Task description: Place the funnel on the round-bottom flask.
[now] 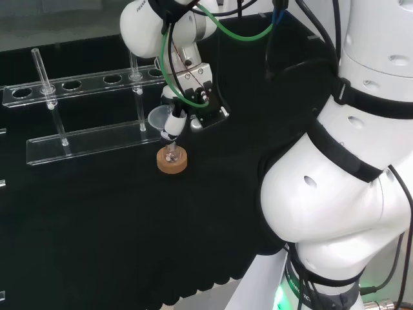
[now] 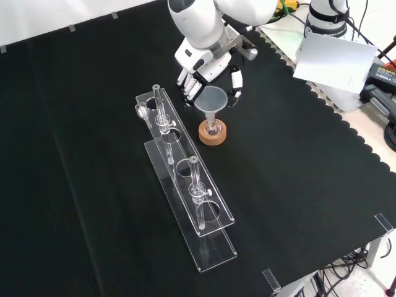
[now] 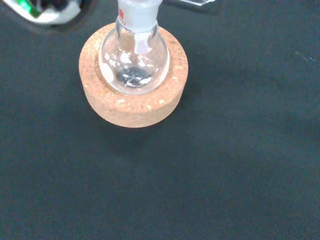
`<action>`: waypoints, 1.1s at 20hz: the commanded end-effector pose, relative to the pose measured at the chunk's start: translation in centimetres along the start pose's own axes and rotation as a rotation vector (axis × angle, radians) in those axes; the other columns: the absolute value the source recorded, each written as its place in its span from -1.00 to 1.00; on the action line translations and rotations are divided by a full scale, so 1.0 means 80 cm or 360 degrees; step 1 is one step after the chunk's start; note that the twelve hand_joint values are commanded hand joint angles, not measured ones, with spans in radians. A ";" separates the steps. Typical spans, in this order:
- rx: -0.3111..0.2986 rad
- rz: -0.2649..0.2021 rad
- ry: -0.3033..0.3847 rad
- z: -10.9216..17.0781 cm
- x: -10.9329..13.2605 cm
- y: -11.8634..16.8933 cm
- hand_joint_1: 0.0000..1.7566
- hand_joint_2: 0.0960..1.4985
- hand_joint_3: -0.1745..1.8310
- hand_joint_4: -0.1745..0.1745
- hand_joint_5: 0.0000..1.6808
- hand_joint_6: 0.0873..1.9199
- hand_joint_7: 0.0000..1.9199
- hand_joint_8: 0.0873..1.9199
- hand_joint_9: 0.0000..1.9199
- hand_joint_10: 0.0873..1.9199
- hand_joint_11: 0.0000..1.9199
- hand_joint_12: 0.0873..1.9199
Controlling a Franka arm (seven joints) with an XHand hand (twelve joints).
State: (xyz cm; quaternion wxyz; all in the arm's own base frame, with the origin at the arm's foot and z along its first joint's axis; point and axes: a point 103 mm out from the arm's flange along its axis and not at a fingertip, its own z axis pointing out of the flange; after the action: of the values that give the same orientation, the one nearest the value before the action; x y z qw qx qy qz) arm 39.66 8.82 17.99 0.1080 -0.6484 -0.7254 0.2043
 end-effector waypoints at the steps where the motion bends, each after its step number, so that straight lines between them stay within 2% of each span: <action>1: 0.0013 -0.0001 0.0000 0.000 0.001 0.000 -0.15 -0.24 -0.16 -0.32 -0.54 -0.63 -0.67 -0.25 -0.32 -0.40 -0.60 0.42; 9: 0.0014 -0.0012 -0.0004 0.000 -0.001 -0.004 -0.17 -0.29 -0.18 -0.32 -0.55 -0.71 -0.70 -0.26 -0.34 -0.40 -0.61 0.43; 11: 0.0045 -0.0014 -0.0001 0.000 -0.002 -0.005 -0.17 -0.30 -0.18 -0.32 -0.56 -0.73 -0.71 -0.26 -0.35 -0.40 -0.62 0.43; 16: 0.0048 -0.0024 -0.0001 0.001 -0.004 -0.007 -0.20 -0.31 -0.22 -0.30 -0.64 -0.95 -0.91 -0.32 -0.54 -0.34 -0.68 0.47; 22: 0.0032 -0.0041 -0.0010 -0.001 -0.002 -0.011 -0.24 -0.33 -0.25 -0.28 -0.71 -1.00 -1.00 -0.39 -0.65 -0.31 -0.74 0.49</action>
State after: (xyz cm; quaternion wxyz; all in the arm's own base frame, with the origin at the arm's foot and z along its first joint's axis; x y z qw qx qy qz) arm 39.00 8.55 18.32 0.1176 -0.6392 -0.7290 0.2146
